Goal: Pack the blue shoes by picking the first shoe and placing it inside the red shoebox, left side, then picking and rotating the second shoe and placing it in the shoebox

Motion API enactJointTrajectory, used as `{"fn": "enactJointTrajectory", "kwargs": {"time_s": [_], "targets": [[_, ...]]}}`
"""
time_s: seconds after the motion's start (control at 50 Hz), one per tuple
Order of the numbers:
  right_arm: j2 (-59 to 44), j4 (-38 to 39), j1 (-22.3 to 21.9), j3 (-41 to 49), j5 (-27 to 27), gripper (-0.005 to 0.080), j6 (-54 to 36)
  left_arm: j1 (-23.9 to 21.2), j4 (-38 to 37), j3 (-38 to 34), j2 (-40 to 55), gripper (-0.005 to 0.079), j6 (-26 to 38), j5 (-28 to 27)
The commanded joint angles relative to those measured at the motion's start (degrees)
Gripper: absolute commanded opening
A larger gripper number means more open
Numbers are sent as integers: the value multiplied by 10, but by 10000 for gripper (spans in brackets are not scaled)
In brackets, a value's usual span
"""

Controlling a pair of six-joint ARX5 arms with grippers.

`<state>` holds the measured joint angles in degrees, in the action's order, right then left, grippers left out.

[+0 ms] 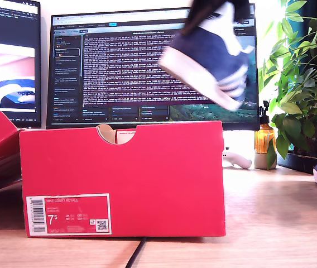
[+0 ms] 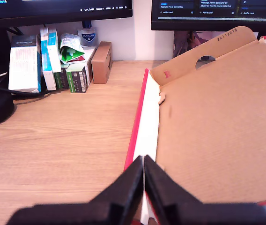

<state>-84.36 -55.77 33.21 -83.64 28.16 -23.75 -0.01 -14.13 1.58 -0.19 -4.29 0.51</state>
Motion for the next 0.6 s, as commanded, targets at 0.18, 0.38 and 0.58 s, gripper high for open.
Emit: {"fn": "enactJointTrajectory", "kwargs": {"time_s": [0.18,0.38,0.58], "targets": [[-26,63,17,-12,12,-11,0,-1,3,-21,-5,-11,-2,-1],[-61,73,18,-26,15,-11,0,-1,3,-21,-5,-11,-2,-1],[-115,57,21,-91,15,-11,-7,-1,3,-21,-5,-11,-2,-1]]}}
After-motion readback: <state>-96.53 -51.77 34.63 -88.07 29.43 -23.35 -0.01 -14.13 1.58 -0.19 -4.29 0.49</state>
